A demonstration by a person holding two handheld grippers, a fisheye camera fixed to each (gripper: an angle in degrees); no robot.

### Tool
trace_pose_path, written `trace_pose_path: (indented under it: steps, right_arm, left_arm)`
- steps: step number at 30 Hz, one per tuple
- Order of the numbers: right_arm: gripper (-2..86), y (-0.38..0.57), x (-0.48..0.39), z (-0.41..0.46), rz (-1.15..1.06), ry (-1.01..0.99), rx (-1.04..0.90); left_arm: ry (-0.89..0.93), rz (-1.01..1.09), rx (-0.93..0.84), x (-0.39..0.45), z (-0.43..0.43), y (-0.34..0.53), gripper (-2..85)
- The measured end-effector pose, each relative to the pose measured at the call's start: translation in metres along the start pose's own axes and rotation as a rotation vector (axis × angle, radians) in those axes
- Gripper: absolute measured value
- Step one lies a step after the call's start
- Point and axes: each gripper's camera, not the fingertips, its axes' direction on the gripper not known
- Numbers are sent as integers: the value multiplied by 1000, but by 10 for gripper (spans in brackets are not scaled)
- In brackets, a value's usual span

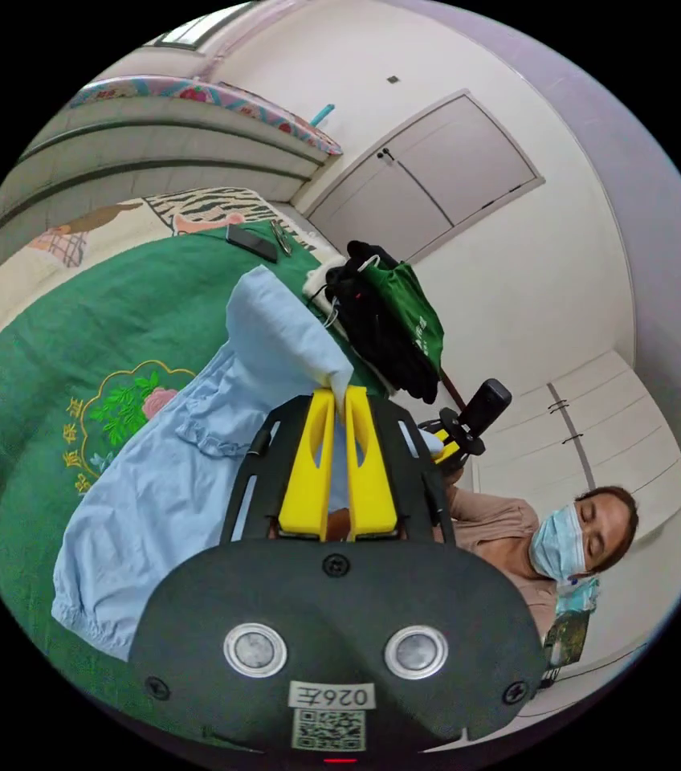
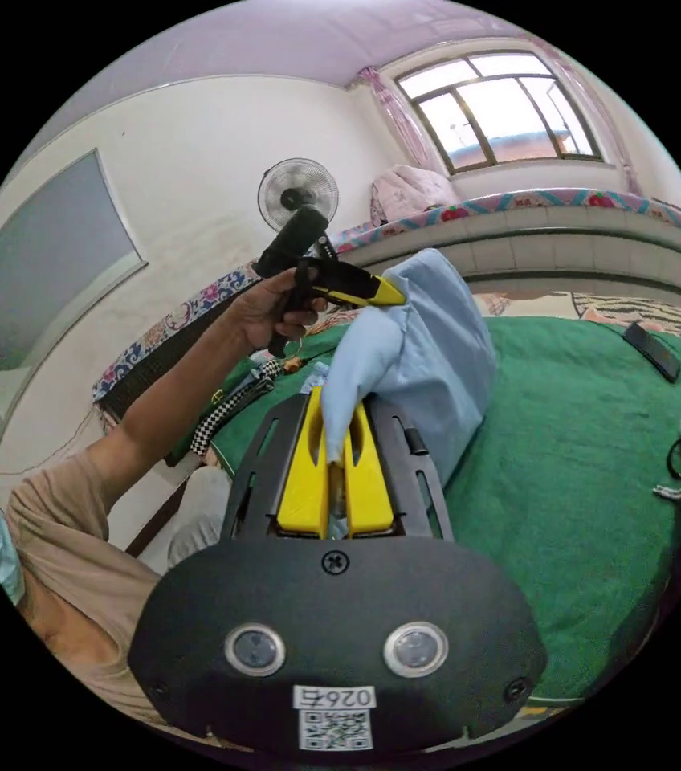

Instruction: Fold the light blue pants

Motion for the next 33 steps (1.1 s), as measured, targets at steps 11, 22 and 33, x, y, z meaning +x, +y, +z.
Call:
trace_pose_path:
  steps: [11,22,33]
  right_arm:
    - [24,-17,-57,237,-124,-182,-398]
    - [-6,-14,-24,281,-44,-112,-490]
    - [-10,-30,-13,286,-88,67,-501]
  left_arm:
    - [-186,-406,94,-137,-210,165,7]
    - [-237,-90,583,-3,-269,225,-4]
    - [-413,-101,255,61,-251,203,-10]
